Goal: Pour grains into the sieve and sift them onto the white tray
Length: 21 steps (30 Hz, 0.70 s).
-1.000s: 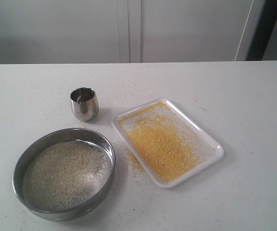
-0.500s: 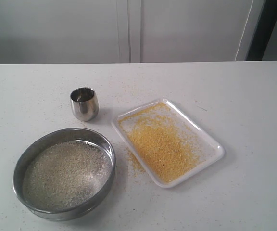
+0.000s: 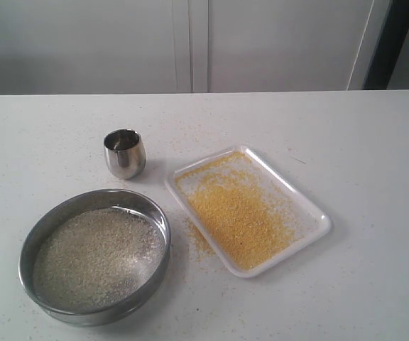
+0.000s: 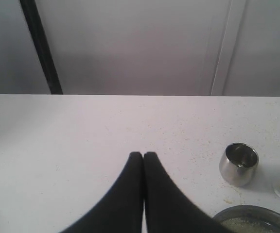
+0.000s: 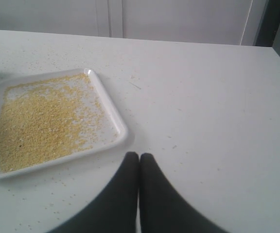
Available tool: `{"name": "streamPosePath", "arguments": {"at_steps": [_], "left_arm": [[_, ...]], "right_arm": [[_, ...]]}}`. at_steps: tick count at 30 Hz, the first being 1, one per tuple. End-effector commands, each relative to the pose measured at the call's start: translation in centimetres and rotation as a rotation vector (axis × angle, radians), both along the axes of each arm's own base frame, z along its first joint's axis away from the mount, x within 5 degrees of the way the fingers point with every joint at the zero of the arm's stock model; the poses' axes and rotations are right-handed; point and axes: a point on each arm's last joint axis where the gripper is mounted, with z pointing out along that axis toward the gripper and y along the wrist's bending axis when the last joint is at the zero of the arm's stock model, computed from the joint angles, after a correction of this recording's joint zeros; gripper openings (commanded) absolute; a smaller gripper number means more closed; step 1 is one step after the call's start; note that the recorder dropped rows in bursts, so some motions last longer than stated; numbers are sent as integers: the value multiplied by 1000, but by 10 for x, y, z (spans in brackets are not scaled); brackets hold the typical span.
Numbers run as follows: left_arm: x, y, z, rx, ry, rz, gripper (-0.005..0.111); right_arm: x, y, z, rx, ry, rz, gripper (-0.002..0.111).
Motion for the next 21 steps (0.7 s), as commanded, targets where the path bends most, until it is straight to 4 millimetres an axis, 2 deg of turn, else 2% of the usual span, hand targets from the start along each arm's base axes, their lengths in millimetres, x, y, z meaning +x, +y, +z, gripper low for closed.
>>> {"name": "streamPosePath", "arguments": {"at_steps": [1,7,15,21], "left_arm": [[0,-2,-15,-5,-15,-21,0],[1,-2,-47,19,-39,-32,0],[-17,-3,-95,96,0,-55,0],[-29,-2,-131,34,21,-18,0]], "right_arm": [[0,0,-1,-9,-6,0,0],[0,0,-1,-9,-6,0,0],[0,0,-1,-9,-6,0,0],[0,0,-1,-9,-6,0,0]]}}
